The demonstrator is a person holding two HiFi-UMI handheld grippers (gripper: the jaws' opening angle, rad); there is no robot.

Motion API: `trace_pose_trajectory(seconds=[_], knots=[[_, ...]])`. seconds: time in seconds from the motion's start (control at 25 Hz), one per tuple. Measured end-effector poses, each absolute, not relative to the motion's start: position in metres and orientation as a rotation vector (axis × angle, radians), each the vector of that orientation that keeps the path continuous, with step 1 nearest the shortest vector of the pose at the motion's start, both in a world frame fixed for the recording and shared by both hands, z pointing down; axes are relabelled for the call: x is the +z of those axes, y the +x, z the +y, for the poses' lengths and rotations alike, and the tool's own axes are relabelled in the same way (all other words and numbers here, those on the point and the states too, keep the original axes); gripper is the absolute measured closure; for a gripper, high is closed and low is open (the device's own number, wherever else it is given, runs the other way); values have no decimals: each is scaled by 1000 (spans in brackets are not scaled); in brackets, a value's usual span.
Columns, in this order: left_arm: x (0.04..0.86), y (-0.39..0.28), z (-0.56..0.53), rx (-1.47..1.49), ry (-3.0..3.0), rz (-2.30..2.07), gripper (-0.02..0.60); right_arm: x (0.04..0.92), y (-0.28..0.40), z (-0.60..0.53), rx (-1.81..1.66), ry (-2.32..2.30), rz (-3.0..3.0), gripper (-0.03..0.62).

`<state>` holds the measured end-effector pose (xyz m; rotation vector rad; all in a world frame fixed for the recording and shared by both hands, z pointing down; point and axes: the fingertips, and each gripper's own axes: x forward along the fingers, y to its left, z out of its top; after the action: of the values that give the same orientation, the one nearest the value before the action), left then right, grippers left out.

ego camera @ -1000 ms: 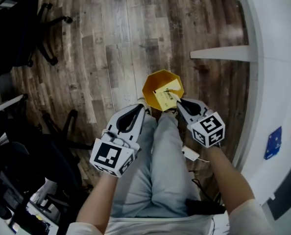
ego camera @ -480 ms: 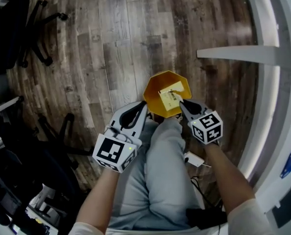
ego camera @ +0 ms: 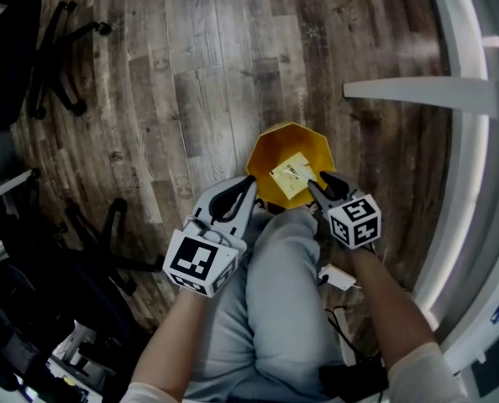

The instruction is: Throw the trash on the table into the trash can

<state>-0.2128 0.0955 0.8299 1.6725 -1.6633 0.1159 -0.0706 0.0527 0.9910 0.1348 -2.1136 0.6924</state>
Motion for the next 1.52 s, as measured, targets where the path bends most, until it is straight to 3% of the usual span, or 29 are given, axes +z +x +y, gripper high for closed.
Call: trace_pose_trajectory(seconds=[0.24, 0.64, 0.88, 1.52], knots=[[830, -216, 95, 117, 1663, -1671, 580, 995, -75, 49, 636, 105, -2095, 403], [781, -210, 99, 95, 1670, -1686, 578, 922, -114, 29, 544, 86, -2190, 402], [727, -205, 106, 86, 1683, -1677, 580, 849, -118, 41, 561, 67, -2239, 540], [519, -210, 105, 104, 1694, -1737, 580, 565, -131, 27, 617, 81, -2458, 551]])
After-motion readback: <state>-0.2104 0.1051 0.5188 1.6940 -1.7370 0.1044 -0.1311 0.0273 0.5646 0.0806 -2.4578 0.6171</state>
